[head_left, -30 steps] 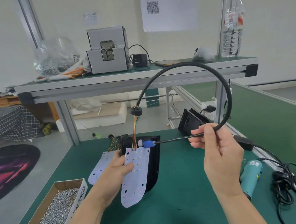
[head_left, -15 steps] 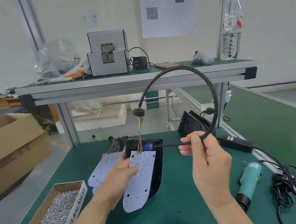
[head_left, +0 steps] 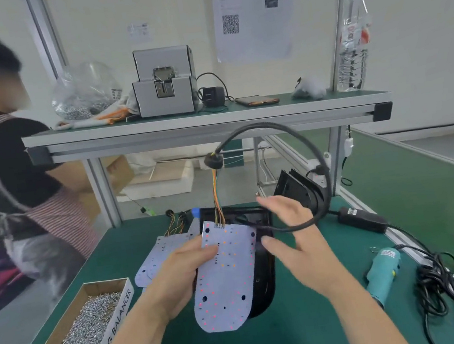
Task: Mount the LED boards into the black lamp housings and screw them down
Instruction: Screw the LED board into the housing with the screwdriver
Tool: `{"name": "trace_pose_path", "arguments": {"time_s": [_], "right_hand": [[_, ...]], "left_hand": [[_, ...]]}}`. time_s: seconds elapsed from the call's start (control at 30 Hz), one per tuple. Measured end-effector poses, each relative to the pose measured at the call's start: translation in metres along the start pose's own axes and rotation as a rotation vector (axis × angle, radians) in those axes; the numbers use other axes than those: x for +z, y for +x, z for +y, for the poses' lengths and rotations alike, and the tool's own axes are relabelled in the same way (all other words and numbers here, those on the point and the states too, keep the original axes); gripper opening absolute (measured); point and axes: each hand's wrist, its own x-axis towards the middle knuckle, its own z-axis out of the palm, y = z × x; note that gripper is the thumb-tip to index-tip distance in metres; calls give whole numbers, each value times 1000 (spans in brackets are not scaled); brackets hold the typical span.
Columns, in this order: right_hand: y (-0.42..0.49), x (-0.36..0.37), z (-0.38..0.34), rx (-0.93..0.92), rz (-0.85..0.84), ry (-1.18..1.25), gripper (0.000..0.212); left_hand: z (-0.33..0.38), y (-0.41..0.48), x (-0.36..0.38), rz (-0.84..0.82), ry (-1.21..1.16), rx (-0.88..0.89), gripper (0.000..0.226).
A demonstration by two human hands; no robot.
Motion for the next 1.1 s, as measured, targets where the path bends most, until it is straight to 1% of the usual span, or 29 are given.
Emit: {"name": "trace_pose_path", "arguments": {"time_s": [0.07,0.1,0.13,0.17,0.2,0.27,0.3,0.37,0.4,0.47,0.5,0.53,0.57,0.63,0.67,0.7,0.73,0.8,0.83,0.87,0.9,0.97,1.0,1.03,1.07,1.1], "right_hand": [[5,-11,7,131,-23,473,61],[7,-13,11,208,-40,707,64],[8,-12,13,280,-72,874,66],[9,-8,14,345,-109,962,64],[9,-3,16,391,-152,1000,61],[7,8,15,415,-240,952,47],[4,11,13,409,-313,872,38],[0,16,11,352,-456,604,30],[0,20,14,328,-450,469,28],[5,27,23,389,-292,218,26],[7,29,29,440,-207,100,33],[9,31,36,457,-165,-70,39],[10,32,44,450,-188,-299,42],[7,37,68,452,-312,-736,45],[3,39,79,478,-371,-869,43],[-2,41,87,502,-415,-949,39],[-7,41,92,522,-458,-990,35],[-10,39,95,523,-533,-982,33],[-7,33,91,520,-530,-941,34],[-1,26,86,510,-485,-872,35],[8,16,77,476,-364,-749,37],[33,-5,47,394,-46,-335,42],[45,-15,26,298,69,-149,43],[57,-23,3,166,114,-51,45],[67,-29,-19,14,97,-58,48],[76,-32,-39,-133,43,-126,55]], "left_hand": [[2,0,-3,-1,-54,-14,32],[2,-1,-4,-13,-75,-24,33],[1,-1,-4,-31,-92,-38,36],[1,-1,-4,-52,-110,-57,38],[0,-1,-2,-75,-126,-78,40],[0,-2,3,-111,-148,-124,44],[1,-2,5,-122,-154,-143,46],[3,-2,7,-133,-165,-159,47],[5,-2,6,-134,-173,-155,45],[9,-3,0,-142,-191,-130,41],[12,-4,-4,-152,-201,-120,38],[15,-6,-8,-159,-213,-110,33],[19,-7,-12,-156,-233,-98,30],[25,-10,-18,-126,-302,-49,37],[28,-11,-20,-123,-341,-20,41],[31,-12,-21,-124,-372,1,42],[33,-12,-23,-121,-385,14,41],[35,-15,-28,-98,-375,15,40],[35,-16,-32,-96,-361,4,40],[34,-17,-36,-101,-337,-10,40],[34,-18,-38,-111,-300,-24,39],[31,-19,-41,-137,-203,-49,37],[28,-18,-42,-153,-158,-63,39],[25,-17,-40,-165,-125,-82,42],[22,-15,-38,-175,-102,-100,44],[20,-14,-35,-184,-83,-114,44]]}}
